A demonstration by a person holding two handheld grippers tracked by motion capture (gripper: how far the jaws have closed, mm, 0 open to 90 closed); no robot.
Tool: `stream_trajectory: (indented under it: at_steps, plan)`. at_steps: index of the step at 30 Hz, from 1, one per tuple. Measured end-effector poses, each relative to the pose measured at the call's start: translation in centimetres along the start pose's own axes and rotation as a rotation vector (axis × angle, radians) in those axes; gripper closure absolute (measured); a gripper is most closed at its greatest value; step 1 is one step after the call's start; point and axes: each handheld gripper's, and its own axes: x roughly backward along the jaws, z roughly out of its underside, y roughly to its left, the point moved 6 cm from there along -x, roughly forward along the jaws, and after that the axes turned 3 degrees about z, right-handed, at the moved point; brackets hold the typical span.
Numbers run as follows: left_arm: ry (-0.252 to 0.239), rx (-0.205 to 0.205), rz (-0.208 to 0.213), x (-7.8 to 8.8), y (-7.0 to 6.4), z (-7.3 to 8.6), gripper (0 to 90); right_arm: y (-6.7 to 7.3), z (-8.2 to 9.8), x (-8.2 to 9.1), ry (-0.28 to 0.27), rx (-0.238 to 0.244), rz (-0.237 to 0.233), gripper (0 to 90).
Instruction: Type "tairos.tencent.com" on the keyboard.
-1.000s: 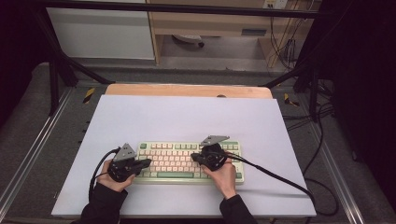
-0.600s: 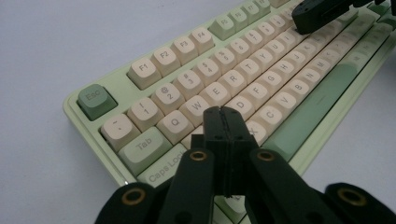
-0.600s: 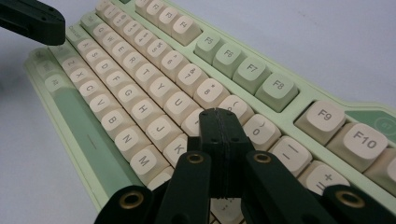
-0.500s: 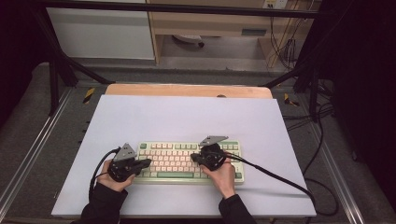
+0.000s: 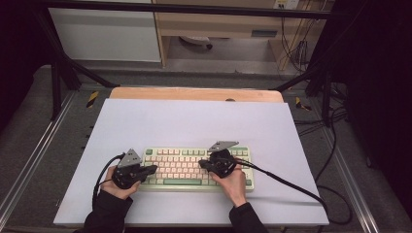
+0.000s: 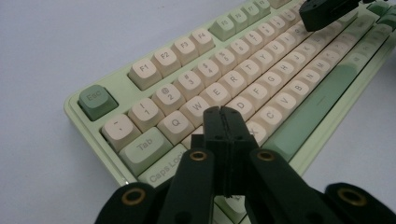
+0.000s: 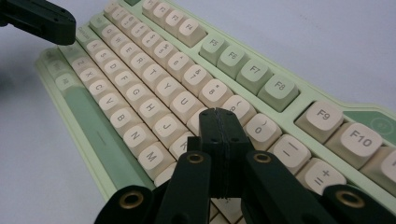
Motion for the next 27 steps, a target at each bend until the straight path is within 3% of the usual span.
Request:
stream_trajectory:
  at_steps: [13, 27]
  plan:
    - [-0.003, 0.000, 0.001, 0.1, 0.0, -0.1, 89.8, 0.5, -0.4, 2.8, -0.017, 0.022, -0.027, 90.0]
    - [-0.006, -0.002, 0.003, 0.1, -0.2, -0.3, 89.8, -0.4, 1.4, 4.2, -0.017, 0.001, -0.041, 90.0]
